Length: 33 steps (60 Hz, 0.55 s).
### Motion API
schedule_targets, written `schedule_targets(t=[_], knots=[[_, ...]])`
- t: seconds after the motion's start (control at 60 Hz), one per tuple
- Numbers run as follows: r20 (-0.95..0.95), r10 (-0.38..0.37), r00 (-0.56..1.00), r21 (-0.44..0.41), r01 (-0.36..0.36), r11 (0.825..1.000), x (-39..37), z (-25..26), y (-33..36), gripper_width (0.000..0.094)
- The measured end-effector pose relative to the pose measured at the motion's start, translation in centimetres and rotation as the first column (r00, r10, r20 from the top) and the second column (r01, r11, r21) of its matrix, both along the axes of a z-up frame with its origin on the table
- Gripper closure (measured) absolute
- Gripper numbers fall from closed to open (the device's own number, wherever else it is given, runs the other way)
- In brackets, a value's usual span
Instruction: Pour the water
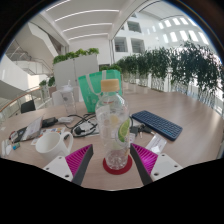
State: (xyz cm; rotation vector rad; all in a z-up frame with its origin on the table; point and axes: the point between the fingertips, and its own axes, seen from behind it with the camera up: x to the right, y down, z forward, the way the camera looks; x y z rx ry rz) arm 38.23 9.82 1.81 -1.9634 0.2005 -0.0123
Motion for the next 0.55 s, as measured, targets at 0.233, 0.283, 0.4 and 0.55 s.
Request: schedule_targets(t=[0.233, 0.283, 0.4, 0.55], knots=[[-0.041, -0.025, 0.999, -0.005, 0.025, 1.000, -3.2, 6.7, -12.7, 0.0101], [-0.054, -0.041, 0.998, -0.005, 0.041, 0.999, -3.7, 8.6, -15.4, 0.0100], [-0.092, -0.069, 0.993, 0.035, 0.073, 0.997, -5.7, 13.0, -20.1, 0.0099], [-0.064, -0.083, 0.994, 0.073, 0.087, 0.993, -8.6, 17.2, -25.3, 0.0102]])
